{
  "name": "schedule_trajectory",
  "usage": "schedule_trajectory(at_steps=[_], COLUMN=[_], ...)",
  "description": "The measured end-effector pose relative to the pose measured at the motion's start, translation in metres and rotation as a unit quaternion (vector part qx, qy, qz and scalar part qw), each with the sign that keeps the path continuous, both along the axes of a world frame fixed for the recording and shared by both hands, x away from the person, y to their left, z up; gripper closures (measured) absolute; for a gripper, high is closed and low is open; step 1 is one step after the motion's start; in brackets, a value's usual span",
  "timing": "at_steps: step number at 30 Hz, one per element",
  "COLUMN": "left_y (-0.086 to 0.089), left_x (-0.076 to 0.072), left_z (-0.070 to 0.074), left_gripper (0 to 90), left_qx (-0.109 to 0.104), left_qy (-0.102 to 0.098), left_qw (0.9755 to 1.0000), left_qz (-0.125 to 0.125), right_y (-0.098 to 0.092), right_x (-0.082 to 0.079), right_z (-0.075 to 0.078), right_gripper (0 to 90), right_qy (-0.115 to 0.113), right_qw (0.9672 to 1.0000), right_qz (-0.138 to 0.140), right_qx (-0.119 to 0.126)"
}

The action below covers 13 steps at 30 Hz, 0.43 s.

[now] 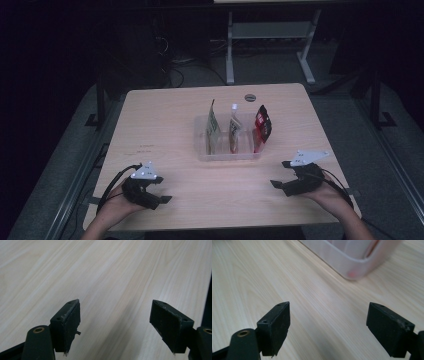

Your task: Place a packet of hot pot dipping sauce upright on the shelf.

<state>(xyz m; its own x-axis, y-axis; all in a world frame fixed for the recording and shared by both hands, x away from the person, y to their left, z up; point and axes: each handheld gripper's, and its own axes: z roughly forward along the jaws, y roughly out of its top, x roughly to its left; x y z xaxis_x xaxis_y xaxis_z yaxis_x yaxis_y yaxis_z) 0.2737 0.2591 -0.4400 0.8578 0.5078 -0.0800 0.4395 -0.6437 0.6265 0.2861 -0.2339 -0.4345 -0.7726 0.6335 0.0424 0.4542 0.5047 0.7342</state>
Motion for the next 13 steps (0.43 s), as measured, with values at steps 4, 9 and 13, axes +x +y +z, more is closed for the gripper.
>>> schedule_trajectory(at_steps=[4, 9, 13], left_y=[0.003, 0.004, 0.004], left_x=[-0.001, -0.001, -0.001], left_z=[-0.006, -0.007, -0.006], left_gripper=[22.4, 22.3, 22.3], left_qx=[0.014, 0.023, 0.016], left_qy=[-0.002, -0.003, -0.007], left_qw=[0.9999, 0.9997, 0.9998], left_qz=[0.000, 0.001, 0.002], right_y=[-0.008, -0.012, -0.014], right_x=[0.000, 0.000, 0.000], right_z=[-0.005, -0.004, -0.002], right_gripper=[18.1, 18.0, 17.8], right_qy=[0.008, 0.006, 0.001], right_qw=[0.9999, 0.9999, 1.0000], right_qz=[-0.004, -0.007, -0.008], right_qx=[-0.006, -0.008, -0.003])
